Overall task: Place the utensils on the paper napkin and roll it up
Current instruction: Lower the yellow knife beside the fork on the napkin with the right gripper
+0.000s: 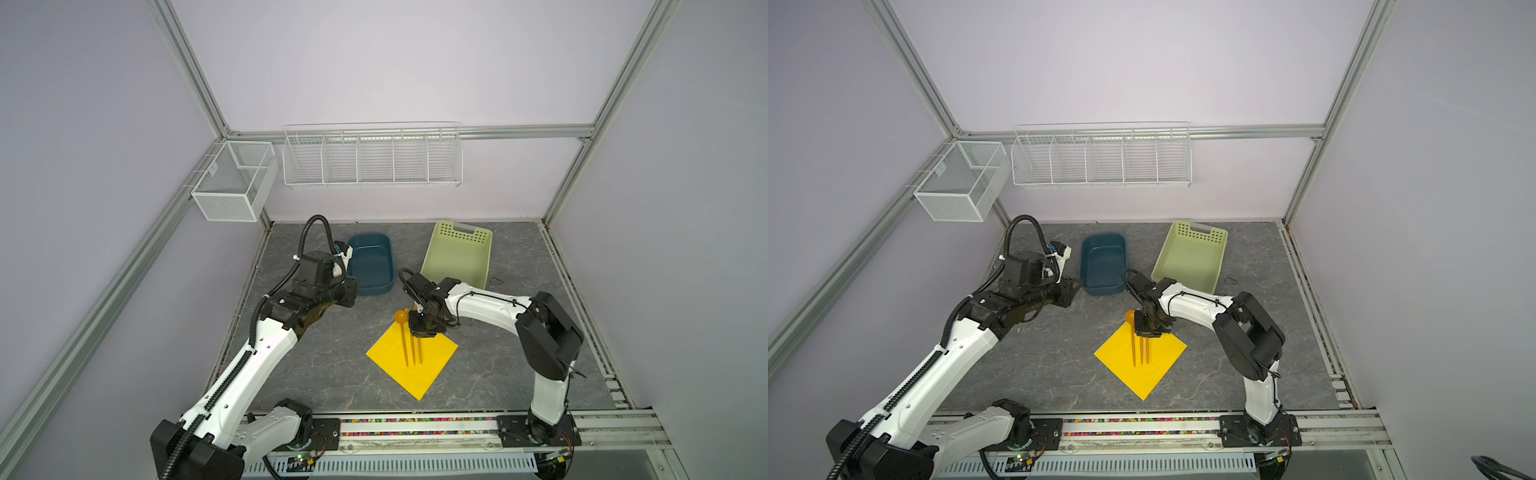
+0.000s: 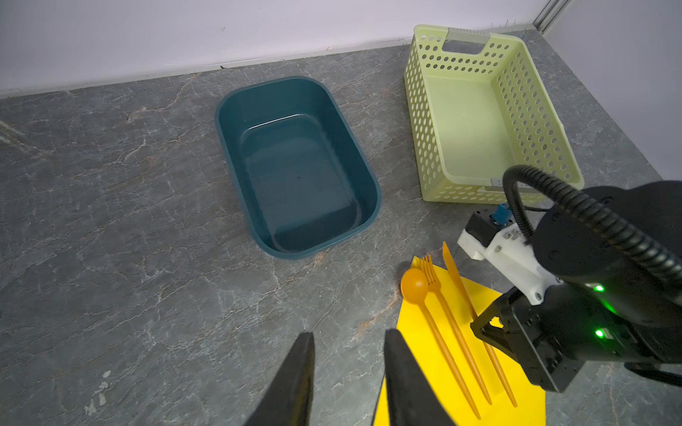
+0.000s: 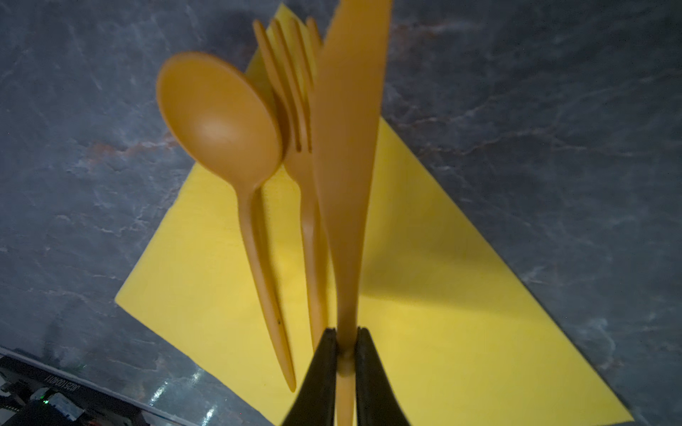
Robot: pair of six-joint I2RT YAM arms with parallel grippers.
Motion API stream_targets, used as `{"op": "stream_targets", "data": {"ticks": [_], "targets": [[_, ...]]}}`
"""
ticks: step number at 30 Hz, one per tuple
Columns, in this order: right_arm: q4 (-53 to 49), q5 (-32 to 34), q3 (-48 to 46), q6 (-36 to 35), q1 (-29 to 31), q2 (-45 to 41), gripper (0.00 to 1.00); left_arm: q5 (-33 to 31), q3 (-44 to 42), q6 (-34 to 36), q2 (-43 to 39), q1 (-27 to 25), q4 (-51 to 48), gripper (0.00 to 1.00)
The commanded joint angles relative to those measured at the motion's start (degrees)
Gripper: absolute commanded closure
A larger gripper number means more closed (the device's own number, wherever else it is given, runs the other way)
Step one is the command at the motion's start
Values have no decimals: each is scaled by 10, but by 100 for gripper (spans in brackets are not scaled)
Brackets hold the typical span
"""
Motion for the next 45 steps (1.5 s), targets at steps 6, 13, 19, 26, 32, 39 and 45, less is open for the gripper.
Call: {"op": "stream_targets", "data": {"ticks": [6, 13, 19, 26, 32, 39, 45], "targets": [[2, -2, 3, 16, -8, 20, 85, 1, -7, 8, -9, 3, -4, 67], [6, -6, 2, 14, -10, 29, 85, 2, -7, 9, -9, 3, -4, 67], [11, -7, 1, 16, -11, 34, 85, 3, -7, 8, -8, 3, -4, 67], [16, -7, 1, 20, -12, 39, 84, 7, -7, 8, -7, 3, -2, 67], [14, 0, 2, 20, -12, 39, 84, 8, -7, 8, -5, 3, -2, 67], [11, -2, -4, 20, -12, 36, 81, 7, -7, 8, -5, 3, -3, 67], [9, 1, -2, 20, -12, 32, 79, 8, -7, 8, -4, 3, -2, 67]]}}
